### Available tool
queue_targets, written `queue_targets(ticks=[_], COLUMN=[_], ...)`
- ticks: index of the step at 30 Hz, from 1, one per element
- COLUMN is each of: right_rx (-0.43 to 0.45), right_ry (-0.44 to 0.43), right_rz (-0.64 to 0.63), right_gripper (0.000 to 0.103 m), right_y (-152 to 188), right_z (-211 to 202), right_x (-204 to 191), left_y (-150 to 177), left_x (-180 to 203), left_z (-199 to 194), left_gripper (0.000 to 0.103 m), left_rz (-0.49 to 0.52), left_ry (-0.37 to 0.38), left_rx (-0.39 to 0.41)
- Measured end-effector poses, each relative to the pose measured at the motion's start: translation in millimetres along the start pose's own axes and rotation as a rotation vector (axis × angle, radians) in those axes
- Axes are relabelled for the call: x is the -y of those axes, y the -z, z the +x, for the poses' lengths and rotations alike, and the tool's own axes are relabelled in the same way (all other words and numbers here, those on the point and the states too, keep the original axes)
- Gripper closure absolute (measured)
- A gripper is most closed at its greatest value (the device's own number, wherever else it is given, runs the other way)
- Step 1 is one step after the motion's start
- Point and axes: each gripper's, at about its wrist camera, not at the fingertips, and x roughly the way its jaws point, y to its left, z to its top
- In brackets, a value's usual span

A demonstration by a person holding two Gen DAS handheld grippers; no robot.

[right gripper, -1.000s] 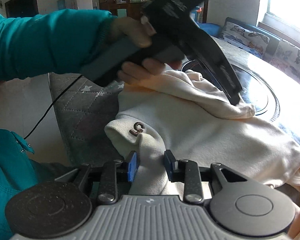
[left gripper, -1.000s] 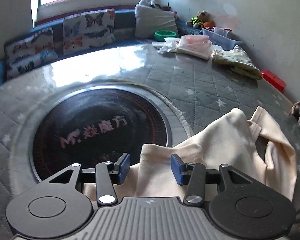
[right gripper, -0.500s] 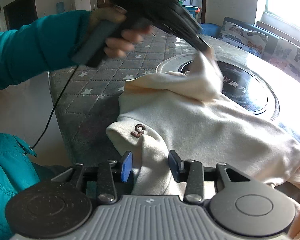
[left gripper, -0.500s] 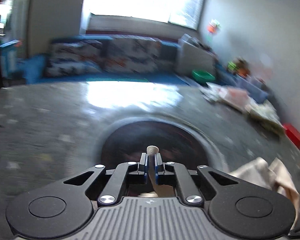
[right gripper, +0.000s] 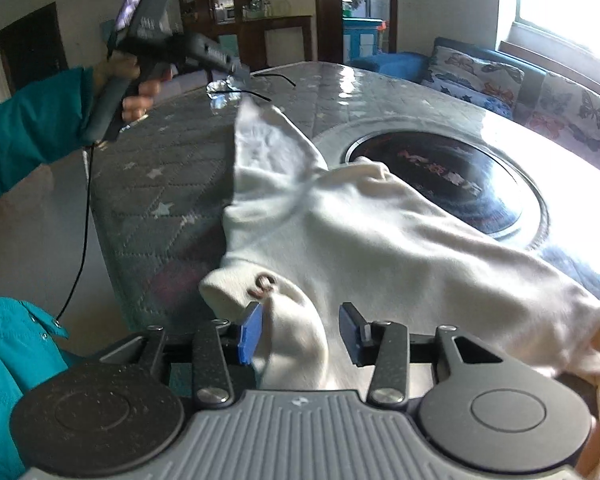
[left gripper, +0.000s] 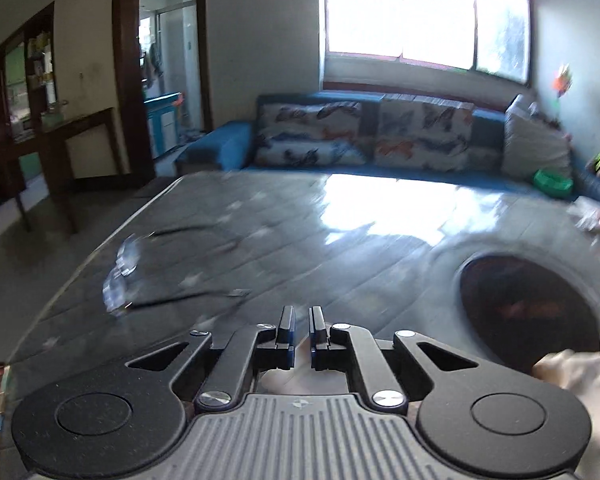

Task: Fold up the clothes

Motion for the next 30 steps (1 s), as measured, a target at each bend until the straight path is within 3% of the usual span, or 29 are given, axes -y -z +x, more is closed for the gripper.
queue_targets(ticks=[6,8,9,10,18,20,25,30], right_rx=[-0.009,-0.023,-0.031,-0.036,-0.029,-0.014,0.027,0.065], right_ry=[-0.033,-0.039,-0.044,-0.053,-0.053,-0.039,0.044,0.235], right_rz=[-0.062,-0.074,-0.078,-0.082,-0.038,-0.02,0.072,0.213], right_gripper=[0.058,0.065,0.074,0.08,0.075,0.075,0.069,0.067], right_y=[-12,-13,-14,-14,-15,-16,-18,-18], right_z=[22,28,30,32,28,21,-2,-24], right_x=[-14,-18,-20,-22,-19,-15,14,62], left_y=[16,19,19,18,7,4,1,4], left_x=[-4,1,5,10,79,100,140,169], left_z=[7,1,-2,-4,3,8,20,27], left_gripper=[0.096,0.095,0.095,0.093,0.076,0.065,0.054,0.048], left_rz=[-0.022,-0.017,-0.012,-0.005,0.03,0.039,0.075,0.129], left_ry=[0.011,0.036,0.054,0.072,0.308,0.362,0.456,0.499], left_rx=[-0.062,-0.067,-0.069,-0.069,-0.121,-0.14,-0.182,-0.222])
